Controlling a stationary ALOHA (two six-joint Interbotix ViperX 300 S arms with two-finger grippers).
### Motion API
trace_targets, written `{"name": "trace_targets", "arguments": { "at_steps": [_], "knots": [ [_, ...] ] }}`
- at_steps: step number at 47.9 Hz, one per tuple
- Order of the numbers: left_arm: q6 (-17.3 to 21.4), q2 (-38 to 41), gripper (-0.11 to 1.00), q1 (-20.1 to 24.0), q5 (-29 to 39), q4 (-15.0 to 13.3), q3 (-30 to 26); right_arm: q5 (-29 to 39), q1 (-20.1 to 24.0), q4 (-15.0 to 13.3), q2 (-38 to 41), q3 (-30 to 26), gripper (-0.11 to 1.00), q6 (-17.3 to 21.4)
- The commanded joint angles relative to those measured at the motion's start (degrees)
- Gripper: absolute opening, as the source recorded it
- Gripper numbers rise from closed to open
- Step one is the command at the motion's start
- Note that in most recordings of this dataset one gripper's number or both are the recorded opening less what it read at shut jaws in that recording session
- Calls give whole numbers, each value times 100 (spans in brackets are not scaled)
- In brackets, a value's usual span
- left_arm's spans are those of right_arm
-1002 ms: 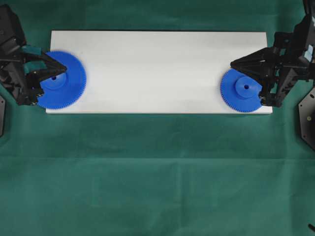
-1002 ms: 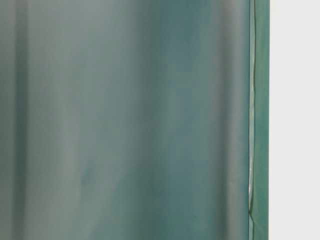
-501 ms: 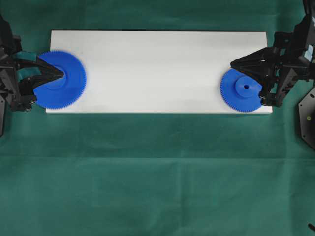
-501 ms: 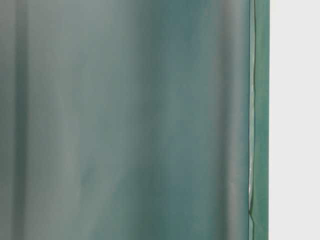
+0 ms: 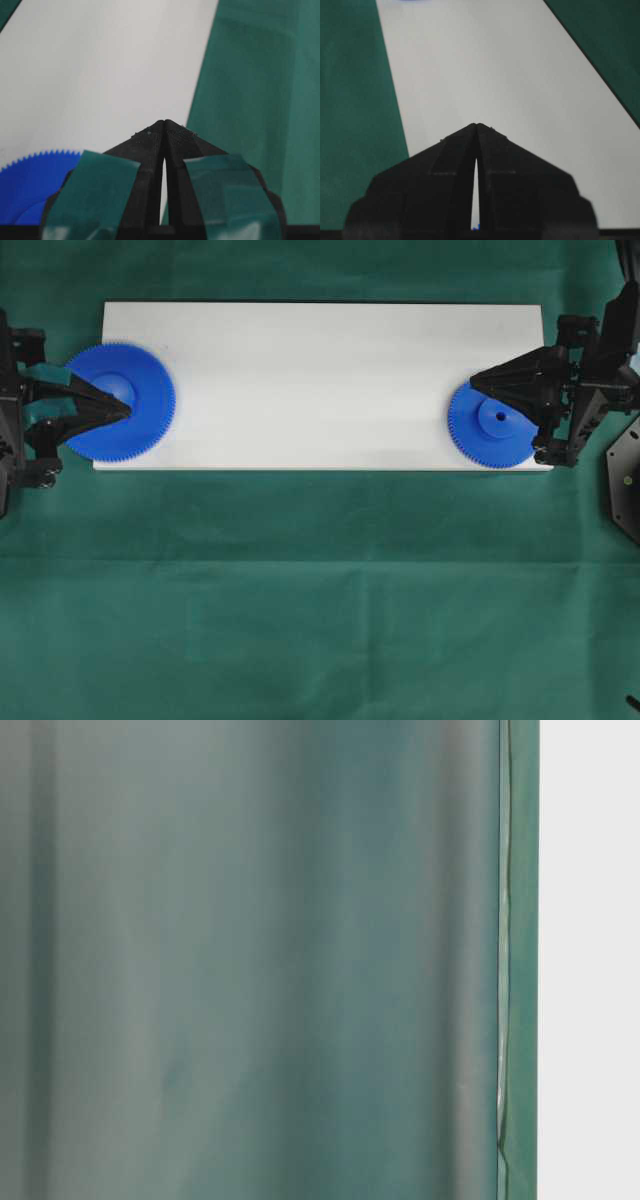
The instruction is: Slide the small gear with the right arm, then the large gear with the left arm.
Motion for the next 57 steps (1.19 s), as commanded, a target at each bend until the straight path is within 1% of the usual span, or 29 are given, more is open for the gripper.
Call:
{"name": "trace_targets", "arguments": {
  "at_steps": [1,11,25,57],
  "knots": [
    [0,0,0,-26,-97,0,-70,-97,18,0,-9,-79,51,0],
    [0,-26,0,-26,-105,0,-62,-97,9,-9,-132,-18,51,0],
    [9,-35,0,-26,-158,0,-62,-97,9,0,-501,62,51,0],
    [-9,-35,0,-26,-378,0,-53,-123,18,-9,-519,88,51,0]
  ]
}}
